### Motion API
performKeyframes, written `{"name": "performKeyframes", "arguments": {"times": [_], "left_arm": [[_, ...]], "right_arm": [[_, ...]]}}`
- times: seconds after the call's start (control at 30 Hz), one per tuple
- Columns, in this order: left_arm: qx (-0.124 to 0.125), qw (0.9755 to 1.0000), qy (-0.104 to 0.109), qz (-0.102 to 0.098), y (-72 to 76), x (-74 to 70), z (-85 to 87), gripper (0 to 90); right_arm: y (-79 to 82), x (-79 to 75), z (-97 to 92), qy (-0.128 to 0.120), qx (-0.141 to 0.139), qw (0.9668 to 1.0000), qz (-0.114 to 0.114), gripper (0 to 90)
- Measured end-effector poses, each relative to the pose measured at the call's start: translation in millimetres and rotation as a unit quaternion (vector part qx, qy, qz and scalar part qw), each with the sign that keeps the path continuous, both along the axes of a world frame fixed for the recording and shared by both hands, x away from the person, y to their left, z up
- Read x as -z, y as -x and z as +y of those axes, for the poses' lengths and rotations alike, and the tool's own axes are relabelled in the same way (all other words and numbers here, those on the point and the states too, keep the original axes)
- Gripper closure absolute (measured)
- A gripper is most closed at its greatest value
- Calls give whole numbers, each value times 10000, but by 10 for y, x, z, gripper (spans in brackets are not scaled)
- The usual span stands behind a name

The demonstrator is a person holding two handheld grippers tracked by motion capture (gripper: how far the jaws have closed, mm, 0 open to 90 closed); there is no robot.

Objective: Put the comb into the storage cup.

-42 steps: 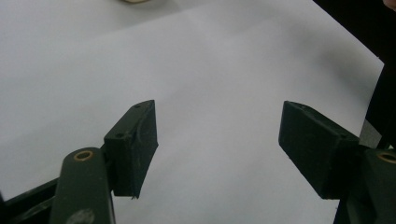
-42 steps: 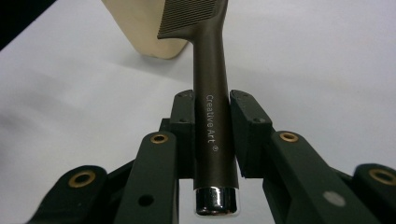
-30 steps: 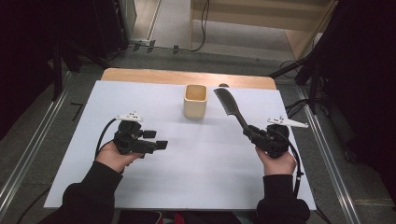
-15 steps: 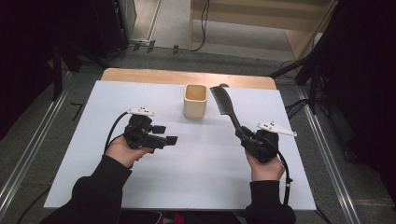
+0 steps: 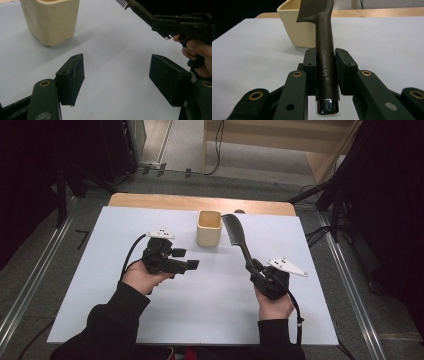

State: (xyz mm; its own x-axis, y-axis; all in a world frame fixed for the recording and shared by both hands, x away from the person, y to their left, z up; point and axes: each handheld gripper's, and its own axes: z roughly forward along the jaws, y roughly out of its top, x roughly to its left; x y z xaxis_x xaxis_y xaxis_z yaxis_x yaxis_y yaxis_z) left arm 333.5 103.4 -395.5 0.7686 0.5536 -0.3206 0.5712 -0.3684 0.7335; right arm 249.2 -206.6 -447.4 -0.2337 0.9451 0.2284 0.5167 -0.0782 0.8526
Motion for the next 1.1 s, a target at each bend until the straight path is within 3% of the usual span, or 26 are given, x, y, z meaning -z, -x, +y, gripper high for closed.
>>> {"name": "performKeyframes", "arguments": {"times": [0.4,0.57,0.83,1.1], "left_arm": [[-5,10000,35,68,-39,-2,-201,289],[-60,9994,130,301,-74,5,-271,290],[-84,9998,110,167,-98,-2,-419,291],[-136,9996,140,222,-139,24,-532,291]], "right_arm": [[49,82,140,-23,56,9995,-298,705],[48,103,153,-57,146,9991,-382,706],[66,139,223,-61,259,9984,-494,705],[96,185,288,-48,401,9975,-586,705]]}}
